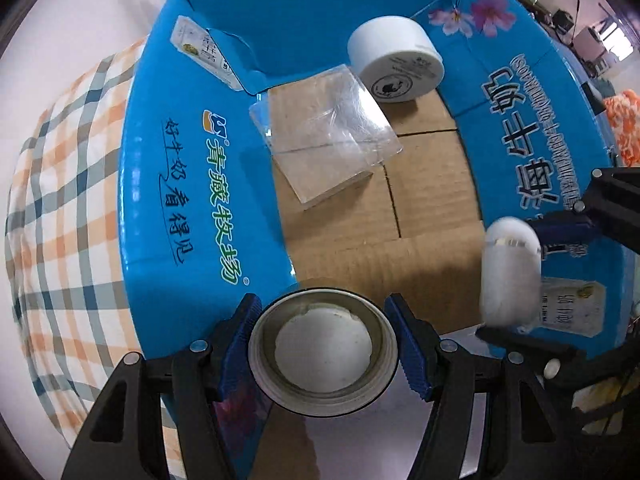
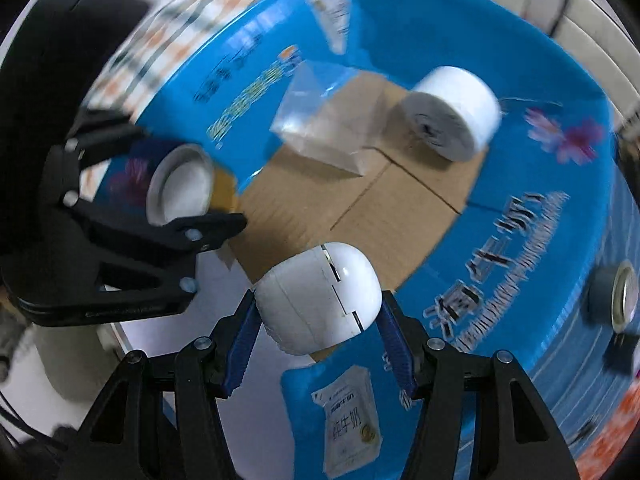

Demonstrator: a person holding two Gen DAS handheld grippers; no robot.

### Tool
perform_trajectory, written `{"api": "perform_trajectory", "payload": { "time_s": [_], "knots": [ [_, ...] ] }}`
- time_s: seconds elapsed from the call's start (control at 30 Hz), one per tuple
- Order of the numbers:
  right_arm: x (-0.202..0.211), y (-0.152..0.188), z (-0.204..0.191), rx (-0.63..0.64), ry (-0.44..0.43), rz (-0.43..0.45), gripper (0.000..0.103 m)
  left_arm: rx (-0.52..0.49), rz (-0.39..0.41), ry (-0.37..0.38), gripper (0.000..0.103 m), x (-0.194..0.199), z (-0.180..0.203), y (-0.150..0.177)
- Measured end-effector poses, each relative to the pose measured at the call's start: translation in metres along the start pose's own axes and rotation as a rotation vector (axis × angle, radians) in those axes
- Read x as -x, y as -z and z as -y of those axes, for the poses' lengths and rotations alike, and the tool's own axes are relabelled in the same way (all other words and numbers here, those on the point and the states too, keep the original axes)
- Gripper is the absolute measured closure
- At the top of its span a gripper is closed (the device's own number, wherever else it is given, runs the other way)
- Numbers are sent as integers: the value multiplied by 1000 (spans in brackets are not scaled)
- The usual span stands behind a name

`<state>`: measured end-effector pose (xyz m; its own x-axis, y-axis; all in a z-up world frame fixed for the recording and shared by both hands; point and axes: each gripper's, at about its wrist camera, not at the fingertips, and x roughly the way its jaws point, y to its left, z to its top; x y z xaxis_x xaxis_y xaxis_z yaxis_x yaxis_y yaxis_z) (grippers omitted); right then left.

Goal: Organize rigid objects
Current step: 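Carry the tin and earbud case over the blue box with both grippers, then open both grippers to drop the tin and earbud case in the box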

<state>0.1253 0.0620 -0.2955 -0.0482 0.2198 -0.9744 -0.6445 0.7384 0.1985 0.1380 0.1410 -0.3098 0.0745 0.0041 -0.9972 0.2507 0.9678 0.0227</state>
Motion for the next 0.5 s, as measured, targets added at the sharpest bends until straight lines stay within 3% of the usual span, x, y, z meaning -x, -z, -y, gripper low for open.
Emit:
{"api": "perform_trajectory", "payload": {
  "time_s": [0.13, 0.3, 0.5],
  "knots": [
    [-15, -3, -10, 91, -23, -60, 42, -31, -12, -17, 41, -3, 3, 2],
    [-36, -6, -11, 108, -5, -114, 42, -44, -34, -41, 41, -9, 4, 5],
    [-44, -6, -8, 97, -9, -108, 42, -41, -46, -44, 41, -10, 12, 5]
  ]
}}
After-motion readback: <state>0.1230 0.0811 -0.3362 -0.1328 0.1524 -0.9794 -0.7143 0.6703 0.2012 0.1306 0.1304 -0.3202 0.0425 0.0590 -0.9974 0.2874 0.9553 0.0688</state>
